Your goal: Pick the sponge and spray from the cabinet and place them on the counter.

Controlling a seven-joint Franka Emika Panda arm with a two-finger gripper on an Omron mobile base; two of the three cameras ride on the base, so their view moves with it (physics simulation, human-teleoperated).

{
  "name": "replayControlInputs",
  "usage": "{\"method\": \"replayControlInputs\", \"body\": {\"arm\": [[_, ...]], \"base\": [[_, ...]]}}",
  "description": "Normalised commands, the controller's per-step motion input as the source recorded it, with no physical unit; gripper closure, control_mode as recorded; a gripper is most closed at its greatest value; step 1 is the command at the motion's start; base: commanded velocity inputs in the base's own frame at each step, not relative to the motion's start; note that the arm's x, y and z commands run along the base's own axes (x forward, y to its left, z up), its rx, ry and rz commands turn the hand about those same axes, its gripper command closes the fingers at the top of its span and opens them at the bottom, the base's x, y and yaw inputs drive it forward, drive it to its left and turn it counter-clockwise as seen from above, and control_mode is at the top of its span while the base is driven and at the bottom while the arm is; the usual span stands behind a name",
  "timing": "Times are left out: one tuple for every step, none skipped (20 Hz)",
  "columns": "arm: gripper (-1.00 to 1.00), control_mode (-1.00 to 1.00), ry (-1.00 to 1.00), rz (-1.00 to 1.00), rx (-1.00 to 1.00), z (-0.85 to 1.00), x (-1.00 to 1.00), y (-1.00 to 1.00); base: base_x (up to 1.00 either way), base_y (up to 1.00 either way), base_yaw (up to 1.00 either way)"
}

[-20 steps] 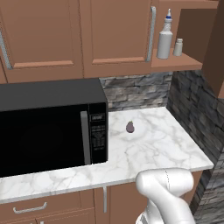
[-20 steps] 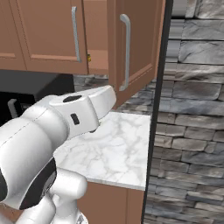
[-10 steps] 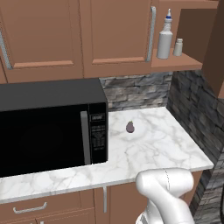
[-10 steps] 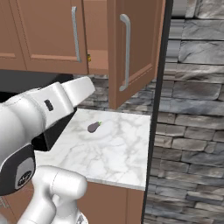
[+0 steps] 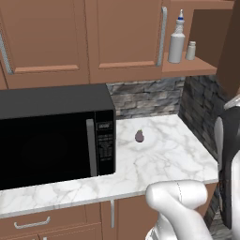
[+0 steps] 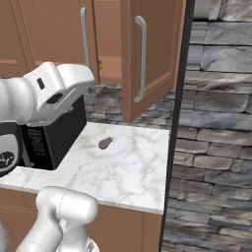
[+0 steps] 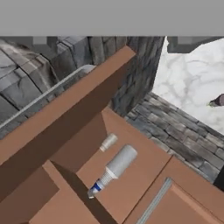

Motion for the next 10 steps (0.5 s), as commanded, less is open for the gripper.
{"method": "replayControlInputs", "body": {"arm": [[-1.00, -1.00, 0.24, -0.10, -0.16, 0.00, 0.37, 0.34], [-1.00, -1.00, 0.23, -0.09, -0.16, 0.00, 0.39, 0.35], [-1.00, -1.00, 0.23, -0.09, -0.16, 0.00, 0.41, 0.36], [-1.00, -1.00, 0.21, -0.09, -0.16, 0.00, 0.42, 0.36], [-1.00, -1.00, 0.22, -0.09, -0.16, 0.00, 0.43, 0.35], [-1.00, -1.00, 0.23, -0.09, -0.16, 0.00, 0.46, 0.35], [-1.00, -1.00, 0.24, -0.10, -0.16, 0.00, 0.48, 0.35], [-1.00, -1.00, 0.24, -0.10, -0.17, 0.00, 0.48, 0.35], [-1.00, -1.00, 0.23, -0.10, -0.17, 0.00, 0.49, 0.34], [-1.00, -1.00, 0.21, -0.10, -0.18, 0.00, 0.48, 0.34]], "base": [[0.00, 0.00, 0.00], [0.00, 0.00, 0.00], [0.00, 0.00, 0.00], [0.00, 0.00, 0.00], [0.00, 0.00, 0.00], [0.00, 0.00, 0.00], [0.00, 0.00, 0.00], [0.00, 0.00, 0.00], [0.00, 0.00, 0.00], [0.00, 0.00, 0.00]]}}
